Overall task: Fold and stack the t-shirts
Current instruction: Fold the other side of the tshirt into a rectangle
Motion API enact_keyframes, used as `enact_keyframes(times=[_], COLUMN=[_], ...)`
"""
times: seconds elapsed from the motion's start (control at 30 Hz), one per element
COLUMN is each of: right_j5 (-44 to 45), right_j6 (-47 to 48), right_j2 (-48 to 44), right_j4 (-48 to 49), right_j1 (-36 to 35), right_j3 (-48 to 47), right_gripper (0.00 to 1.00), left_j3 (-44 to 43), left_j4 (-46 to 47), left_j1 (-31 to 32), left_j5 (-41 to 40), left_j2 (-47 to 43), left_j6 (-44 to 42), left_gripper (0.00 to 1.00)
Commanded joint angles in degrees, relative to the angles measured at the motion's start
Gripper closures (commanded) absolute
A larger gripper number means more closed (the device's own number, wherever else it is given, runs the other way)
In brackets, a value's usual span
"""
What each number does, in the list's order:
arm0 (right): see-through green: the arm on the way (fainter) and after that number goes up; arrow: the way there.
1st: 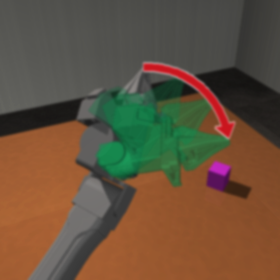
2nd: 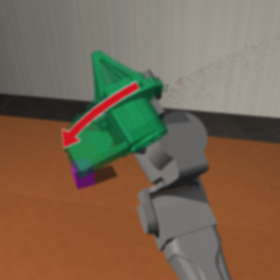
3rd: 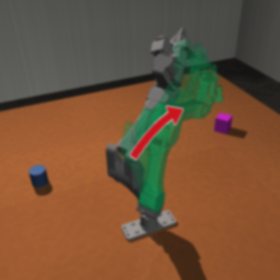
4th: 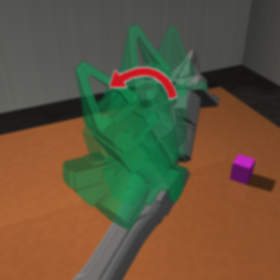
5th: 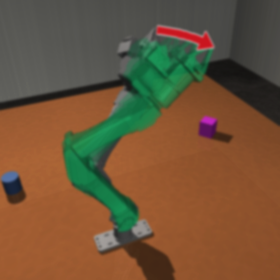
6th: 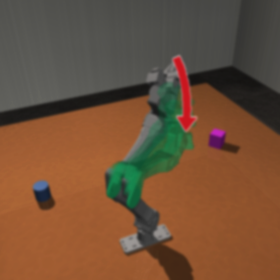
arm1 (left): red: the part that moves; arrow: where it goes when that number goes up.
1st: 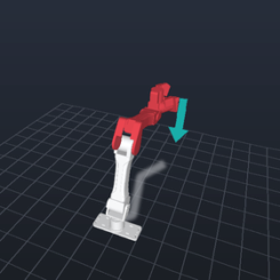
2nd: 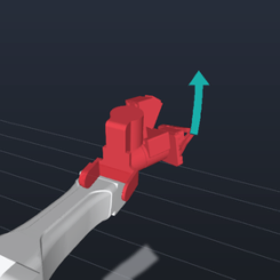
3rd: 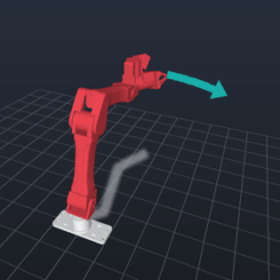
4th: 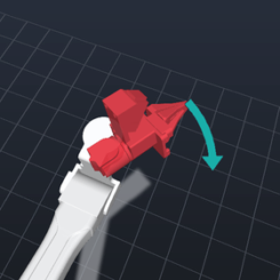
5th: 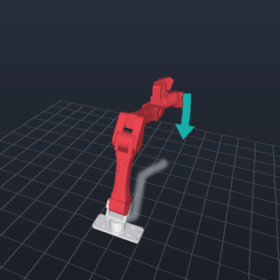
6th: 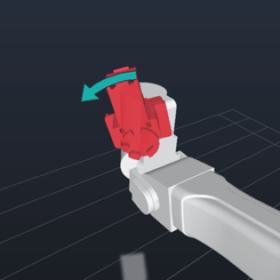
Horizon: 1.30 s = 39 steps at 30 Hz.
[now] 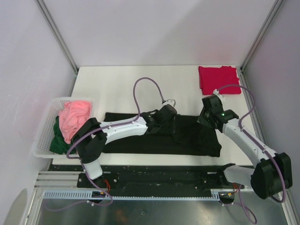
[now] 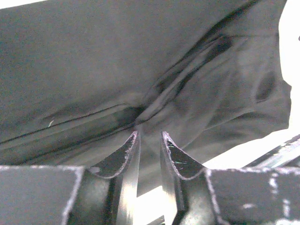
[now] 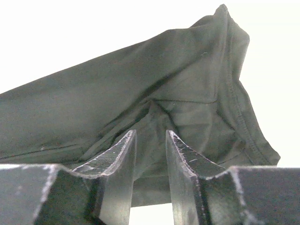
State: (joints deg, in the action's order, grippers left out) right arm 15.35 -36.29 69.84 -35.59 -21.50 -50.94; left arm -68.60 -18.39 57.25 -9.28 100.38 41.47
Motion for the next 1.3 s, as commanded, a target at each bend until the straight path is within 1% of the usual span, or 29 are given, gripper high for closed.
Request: enact_keyframes(times=[0.0, 0.17, 0.37, 0.5, 0.67, 0.8, 0.93, 1.07, 1.17, 1.27], right_j5=[-3.83, -9.20, -12.07, -13.73, -13.80, -14.41, -14.53, -12.76, -11.11, -10.64], right_j6=[-4.04, -6.09, -7.35, -8.24, -8.93, -9.30, -11.68, -19.85, -26.01, -31.49], right_j2=[-4.22, -3.08, -1.47, -3.07, -7.29, -10.67, -15.15, -19.77, -22.23, -24.19], right_j4=[-0.80, 3.70, 6.76, 7.00, 5.08, 3.09, -0.84, -7.48, -12.47, -14.74], right_j1=[0.33, 1.08, 2.77, 4.20, 4.46, 5.03, 4.94, 2.71, 0.43, -0.65], right_j3=[2.02, 6.91, 12.63, 16.89, 19.93, 19.73, 17.53, 17.50, 18.28, 19.46], right_gripper=[0.66, 0.70, 0.71, 0.71, 0.70, 0.69, 0.65, 0.58, 0.51, 0.47], left_j3=[-5.22, -6.98, -3.81, 0.00, 2.05, 1.73, 0.14, 0.02, 2.38, 5.09], left_j4=[2.73, 3.76, 5.29, 5.84, 6.16, 6.12, 6.00, 5.35, 5.11, 5.01], left_j1=[0.64, 1.68, 1.81, 1.53, 1.22, 0.78, 0.29, -1.27, -3.59, -6.49], left_j5=[4.04, 7.69, 7.92, 7.40, 6.42, 6.61, 7.91, 8.77, 9.62, 11.13], left_j2=[-1.88, 2.25, 6.60, 8.58, 7.68, 6.03, 3.16, -1.22, -5.28, -8.80], left_j6=[-0.76, -0.10, 0.41, 1.07, 0.84, 0.07, -1.55, -2.21, -2.45, -2.90], left_gripper=[0.74, 0.81, 0.87, 0.89, 0.90, 0.87, 0.81, 0.76, 0.73, 0.72])
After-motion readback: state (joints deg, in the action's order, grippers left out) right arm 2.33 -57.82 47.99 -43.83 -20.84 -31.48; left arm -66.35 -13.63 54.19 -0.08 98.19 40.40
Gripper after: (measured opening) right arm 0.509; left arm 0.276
